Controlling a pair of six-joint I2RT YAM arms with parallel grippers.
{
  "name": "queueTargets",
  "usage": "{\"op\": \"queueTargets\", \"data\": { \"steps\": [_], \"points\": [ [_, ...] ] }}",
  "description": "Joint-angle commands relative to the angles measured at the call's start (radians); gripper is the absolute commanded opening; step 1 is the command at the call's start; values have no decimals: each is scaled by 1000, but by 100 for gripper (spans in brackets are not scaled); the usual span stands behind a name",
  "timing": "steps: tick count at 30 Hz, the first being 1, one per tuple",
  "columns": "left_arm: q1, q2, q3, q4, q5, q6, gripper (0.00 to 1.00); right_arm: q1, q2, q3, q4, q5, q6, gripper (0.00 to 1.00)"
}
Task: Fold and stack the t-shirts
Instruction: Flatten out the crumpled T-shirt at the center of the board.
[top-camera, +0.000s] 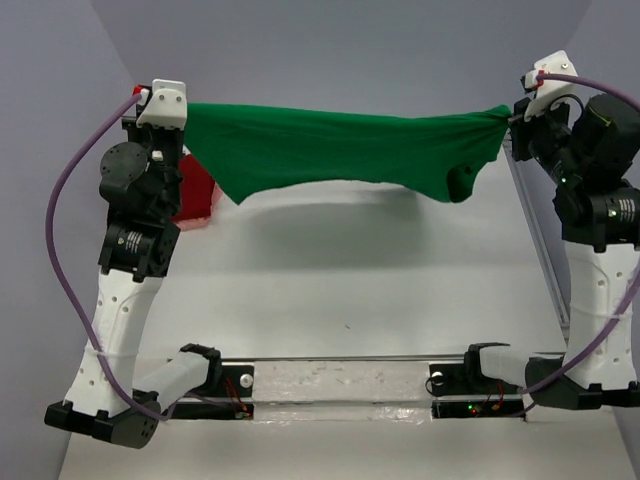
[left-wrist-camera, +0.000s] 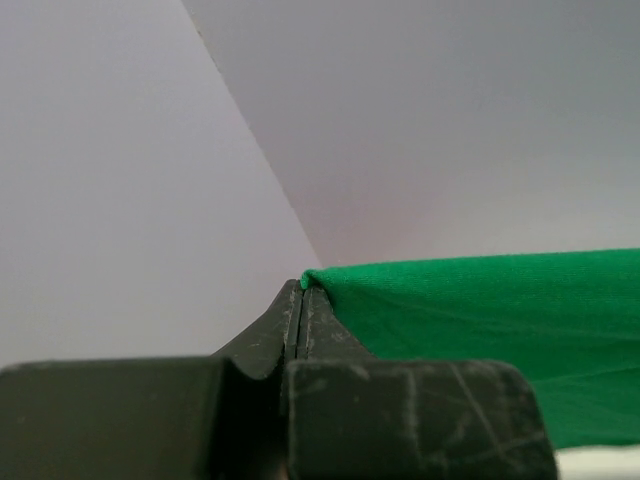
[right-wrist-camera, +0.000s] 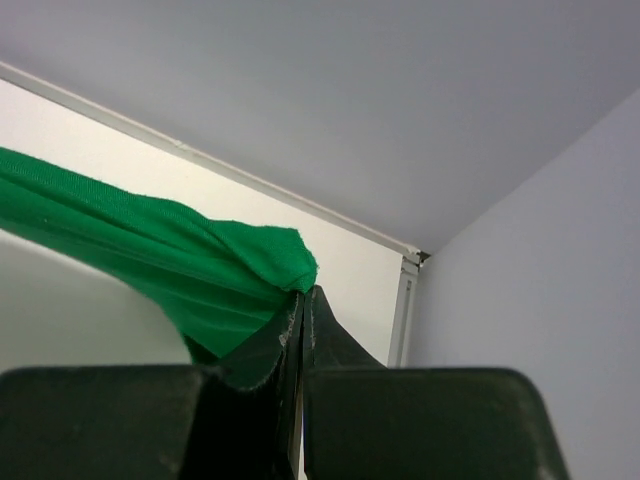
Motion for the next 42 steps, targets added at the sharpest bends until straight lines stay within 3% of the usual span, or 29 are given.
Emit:
{"op": "queueTargets", "data": {
  "steps": [1,9,18,25,26,27,28,29,31,36,39,42],
  "points": [
    [17,-72,48,-16,31,-29,0,-5,-84,75,33,29,19,0],
    [39,17,182,-39,96,-54,0,-5,31,201,35,66,-30,0],
    [37,250,32,97,102,-46,0,-14,239,-119,271,83,-91,0],
    [30,588,-53,339,16,-26,0,-23,550,-88,362,34,-94,0],
    [17,630,-56,362,-25,-16,9,-23,621,-57,360,28,-97,5],
    [8,668,-50,407,-64,-11,22,-23,652,-41,359,23,-98,63],
    [0,726,-44,422,-96,12,41,-23,675,-25,354,31,-98,94],
    [-12,745,-51,456,-136,24,44,-23,695,-11,346,40,-98,100],
    [-61,758,-54,517,-209,61,56,-23,709,-7,332,49,-97,100],
    [-180,678,-159,732,-329,269,73,-23,559,-142,326,28,-87,100],
    [-196,580,-191,726,-326,297,75,-23,470,-196,297,14,-78,100],
    [-193,438,-237,538,-263,242,84,-23,329,-277,248,38,-74,100]
  ]
}}
